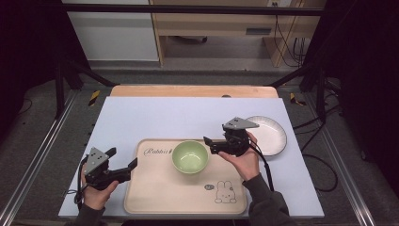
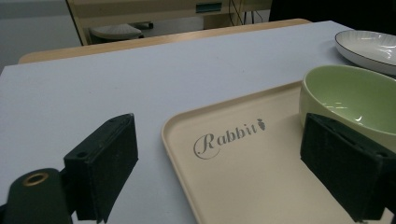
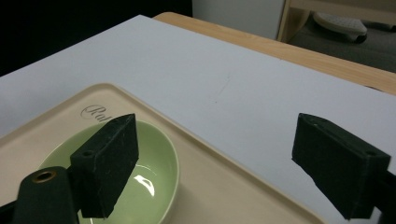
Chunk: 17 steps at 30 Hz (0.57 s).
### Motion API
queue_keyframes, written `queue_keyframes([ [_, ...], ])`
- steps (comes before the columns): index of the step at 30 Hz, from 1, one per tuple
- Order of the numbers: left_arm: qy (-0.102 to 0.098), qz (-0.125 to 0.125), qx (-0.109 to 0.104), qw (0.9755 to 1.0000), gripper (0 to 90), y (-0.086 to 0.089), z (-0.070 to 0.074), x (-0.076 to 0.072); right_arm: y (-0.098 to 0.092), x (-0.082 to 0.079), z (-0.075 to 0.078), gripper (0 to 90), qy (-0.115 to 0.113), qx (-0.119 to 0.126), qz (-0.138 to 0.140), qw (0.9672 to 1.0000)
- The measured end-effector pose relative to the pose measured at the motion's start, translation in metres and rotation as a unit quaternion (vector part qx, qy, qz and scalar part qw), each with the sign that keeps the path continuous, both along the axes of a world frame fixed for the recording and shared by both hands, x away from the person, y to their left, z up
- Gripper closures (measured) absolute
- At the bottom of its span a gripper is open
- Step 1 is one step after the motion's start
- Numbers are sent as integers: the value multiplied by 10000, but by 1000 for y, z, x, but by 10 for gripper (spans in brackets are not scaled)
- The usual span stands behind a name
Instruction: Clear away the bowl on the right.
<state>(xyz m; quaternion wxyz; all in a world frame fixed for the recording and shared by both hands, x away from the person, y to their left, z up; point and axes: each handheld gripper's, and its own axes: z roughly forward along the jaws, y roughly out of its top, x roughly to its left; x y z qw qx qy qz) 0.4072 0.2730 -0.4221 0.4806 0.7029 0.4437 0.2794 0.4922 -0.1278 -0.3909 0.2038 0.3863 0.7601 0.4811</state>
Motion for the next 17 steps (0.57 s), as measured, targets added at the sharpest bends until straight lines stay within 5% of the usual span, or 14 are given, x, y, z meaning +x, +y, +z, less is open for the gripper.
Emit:
queue_keyframes([
  [17,35,100,-33,9999,107,6,-3,2,-38,-27,-4,123,-434,98,-123,9989],
])
